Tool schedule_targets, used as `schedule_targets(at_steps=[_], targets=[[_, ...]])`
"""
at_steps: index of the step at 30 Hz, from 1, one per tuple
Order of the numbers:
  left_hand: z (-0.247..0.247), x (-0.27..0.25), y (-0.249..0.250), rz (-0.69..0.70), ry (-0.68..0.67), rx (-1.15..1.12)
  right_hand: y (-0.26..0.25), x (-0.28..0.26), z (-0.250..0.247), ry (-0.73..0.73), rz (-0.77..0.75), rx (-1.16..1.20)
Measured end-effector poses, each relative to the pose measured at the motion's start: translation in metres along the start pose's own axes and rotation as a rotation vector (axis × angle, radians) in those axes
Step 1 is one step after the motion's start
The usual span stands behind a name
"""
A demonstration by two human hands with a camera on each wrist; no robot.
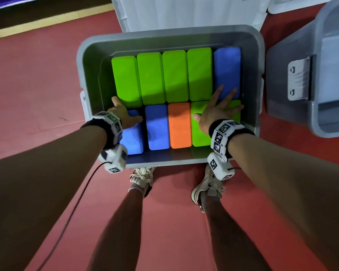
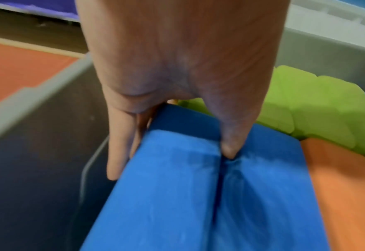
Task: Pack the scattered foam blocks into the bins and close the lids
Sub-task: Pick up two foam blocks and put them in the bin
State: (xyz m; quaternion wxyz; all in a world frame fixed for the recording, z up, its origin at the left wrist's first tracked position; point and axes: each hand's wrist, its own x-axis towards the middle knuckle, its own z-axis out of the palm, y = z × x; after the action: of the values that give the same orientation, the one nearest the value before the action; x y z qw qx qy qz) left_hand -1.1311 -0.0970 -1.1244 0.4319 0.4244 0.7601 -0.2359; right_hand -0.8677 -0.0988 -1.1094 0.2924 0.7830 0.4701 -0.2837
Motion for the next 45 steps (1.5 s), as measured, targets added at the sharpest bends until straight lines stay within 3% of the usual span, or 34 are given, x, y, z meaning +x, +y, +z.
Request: schedule_targets(at_steps=[9, 21, 26, 32, 40, 45], targets=[[-0.007, 0.014, -0.005, -0.137, -0.034, -0.015, -0.005, 0.001, 0.000, -0.006, -0.017, 0.030], [-0.019, 0.023, -0.006, 0.015, -0.089, -0.128, -0.013, -0.004, -0.001, 0.028, 0.025, 0.091], [-0.014, 0.018, -0.014, 0.103, -0.066, 0.046, -0.009, -0.003, 0.012, 0.032, 0.019, 0.077], [-0.006, 0.021, -0.016, 0.144, 0.027, 0.065, -0.010, 0.003, 0.015, 0.031, 0.031, 0.105], [-0.038, -0.006, 0.021, 0.253, 0.009, 0.510, 0.005, 0.000, -0.015, -0.125, -0.063, 0.057], [-0.063, -0.034, 0.047, 0.212, -0.072, 0.525, 0.029, -0.030, -0.035, -0.093, -0.115, 0.094]])
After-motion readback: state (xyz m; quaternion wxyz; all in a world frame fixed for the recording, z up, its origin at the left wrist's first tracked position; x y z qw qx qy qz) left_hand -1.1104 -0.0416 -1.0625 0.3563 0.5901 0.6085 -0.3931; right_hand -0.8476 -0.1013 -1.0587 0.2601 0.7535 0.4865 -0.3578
